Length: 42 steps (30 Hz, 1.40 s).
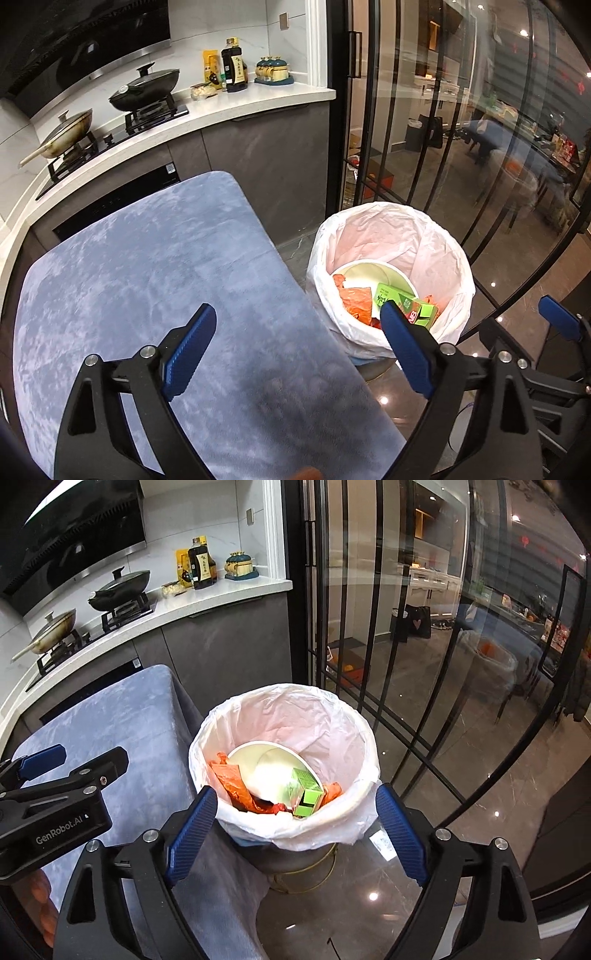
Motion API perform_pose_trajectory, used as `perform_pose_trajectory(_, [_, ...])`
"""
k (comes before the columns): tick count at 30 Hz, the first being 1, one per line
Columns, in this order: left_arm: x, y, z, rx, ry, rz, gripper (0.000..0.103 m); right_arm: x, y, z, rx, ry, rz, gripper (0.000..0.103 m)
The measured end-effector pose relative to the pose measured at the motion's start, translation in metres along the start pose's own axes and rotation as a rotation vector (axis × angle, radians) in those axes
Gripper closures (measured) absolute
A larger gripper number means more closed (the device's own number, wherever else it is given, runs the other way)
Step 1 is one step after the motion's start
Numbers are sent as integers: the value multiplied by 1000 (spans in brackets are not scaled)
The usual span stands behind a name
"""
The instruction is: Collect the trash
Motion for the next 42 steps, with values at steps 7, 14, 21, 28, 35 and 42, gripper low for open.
perform_pose_trajectory(7, [-4, 1, 4, 2, -15, -12, 17, -3, 0, -2, -27, -7, 9, 18])
perform_pose_trajectory(14, [-3, 5, 7, 1, -35, -9, 17, -6, -1, -3, -59, 0, 22, 16])
perform_pose_trajectory(21, [-2, 10, 8, 3, -45, -7, 17, -6, 3, -5, -74, 8, 20, 13])
perform_pose_trajectory(28, [-2, 15, 11, 2, -62, -3, 17, -6, 6, -4, -91, -3, 22, 13])
perform_pose_trajectory(35, [1, 17, 15, -1, -85, -3, 17, -7, 10, -4, -106, -6, 18, 13])
perform_pose_trajectory(42, [1, 17, 16, 0, -86, -15, 14, -6, 10, -5, -121, -9, 19, 13])
Point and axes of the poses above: each gripper's, at about its wrist camera, not at the fingertips, and x roughly the way its jaws point, y to its right, z to its underside, the point moved 3 cm from there along x, roughly the way its jaws point, and after that the axes turned 14 degrees about y, right-handed, at the moved point
